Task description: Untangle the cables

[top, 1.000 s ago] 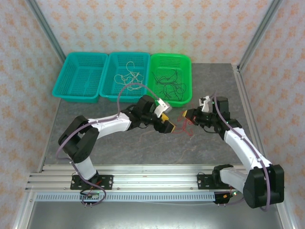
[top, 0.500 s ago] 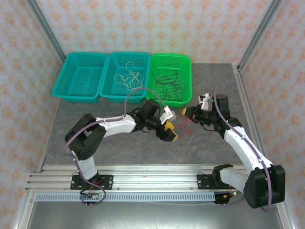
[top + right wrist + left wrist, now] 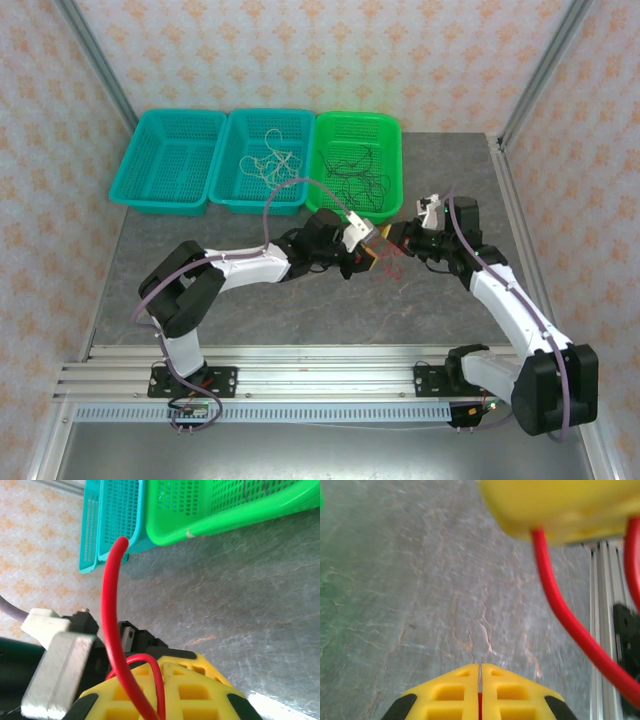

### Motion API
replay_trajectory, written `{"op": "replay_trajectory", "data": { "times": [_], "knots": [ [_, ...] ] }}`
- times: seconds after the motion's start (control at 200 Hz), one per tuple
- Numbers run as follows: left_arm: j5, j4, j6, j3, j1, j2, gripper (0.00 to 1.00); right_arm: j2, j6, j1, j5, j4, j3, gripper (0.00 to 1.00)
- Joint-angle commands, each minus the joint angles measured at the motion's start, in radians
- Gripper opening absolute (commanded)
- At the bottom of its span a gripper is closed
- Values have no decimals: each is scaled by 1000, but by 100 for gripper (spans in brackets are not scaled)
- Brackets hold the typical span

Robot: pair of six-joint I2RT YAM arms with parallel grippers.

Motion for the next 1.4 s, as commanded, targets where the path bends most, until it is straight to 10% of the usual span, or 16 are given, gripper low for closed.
{"op": "replay_trajectory", "data": {
  "times": [0.0,0.15,0.43,0.686,0.931,1.396],
  "knots": [
    [-95,69,-54,-23,0,-31,0,-47,-31,1,234,-110,10,13],
    [-104,-5,-24,-62,5,-112,0,-77,50,-69,606,-265,-24,32],
    [-146,-81,-5,-178,5,-284,0,-67,201,-262,599,-232,-175,10],
    [-240,-154,-23,-139,31,-453,0,-73,191,-266,513,-152,-194,32],
    [-453,-450,17,189,313,-464,0,-87,203,-266,431,-111,-175,38],
    [-442,-616,4,719,849,42,0,-164,199,-266,399,-155,-188,41]
  ]
}}
